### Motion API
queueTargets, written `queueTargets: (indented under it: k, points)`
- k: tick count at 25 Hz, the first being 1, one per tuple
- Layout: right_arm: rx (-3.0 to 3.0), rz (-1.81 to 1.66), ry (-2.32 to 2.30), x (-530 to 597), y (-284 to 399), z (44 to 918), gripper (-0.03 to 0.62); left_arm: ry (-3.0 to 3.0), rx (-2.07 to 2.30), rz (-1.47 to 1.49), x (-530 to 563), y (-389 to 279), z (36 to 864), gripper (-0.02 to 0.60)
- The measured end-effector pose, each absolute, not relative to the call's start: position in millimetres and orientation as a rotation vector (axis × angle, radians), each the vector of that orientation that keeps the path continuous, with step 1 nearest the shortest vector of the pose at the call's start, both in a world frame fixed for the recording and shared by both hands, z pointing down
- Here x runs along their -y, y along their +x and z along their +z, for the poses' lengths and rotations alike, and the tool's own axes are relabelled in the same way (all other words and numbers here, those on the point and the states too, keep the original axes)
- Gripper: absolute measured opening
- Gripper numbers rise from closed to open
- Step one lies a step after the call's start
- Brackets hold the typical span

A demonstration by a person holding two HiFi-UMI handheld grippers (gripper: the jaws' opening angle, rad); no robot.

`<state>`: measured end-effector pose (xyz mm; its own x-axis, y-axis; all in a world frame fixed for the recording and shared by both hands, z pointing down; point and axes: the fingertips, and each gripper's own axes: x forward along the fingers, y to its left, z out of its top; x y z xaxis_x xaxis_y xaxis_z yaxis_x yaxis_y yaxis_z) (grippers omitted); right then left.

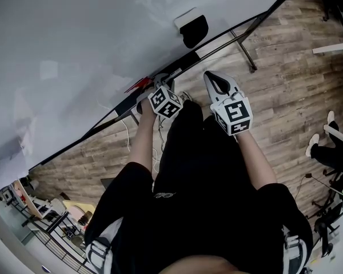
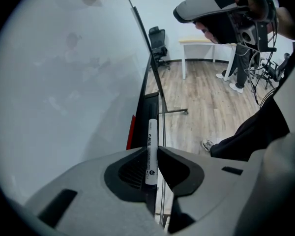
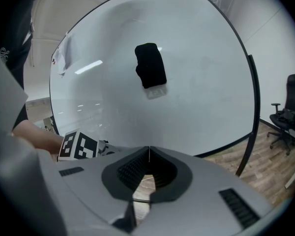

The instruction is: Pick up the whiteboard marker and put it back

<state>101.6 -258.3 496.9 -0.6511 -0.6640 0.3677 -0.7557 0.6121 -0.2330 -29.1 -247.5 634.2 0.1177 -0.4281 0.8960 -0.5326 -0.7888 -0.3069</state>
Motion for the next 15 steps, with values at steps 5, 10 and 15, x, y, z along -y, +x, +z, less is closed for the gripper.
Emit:
queueTargets:
  k: [5, 10, 15]
  points:
    - [2.593, 0.545, 1.159, 254.3, 101.5, 497.7, 0.003, 2.277, 0.980, 1.789, 246.6, -28.5, 634.9, 0.069]
    - [2.591, 0.540, 1.151, 253.1, 102.2, 497.8, 0.003, 2.263, 1.014, 1.786, 247.9, -28.8, 634.8, 0.071]
    - [2.602, 0.527, 1.138, 253.3, 104.0, 493.4, 0.003, 2.242, 1.063, 1.755, 248.3, -29.6, 629.2, 0.109]
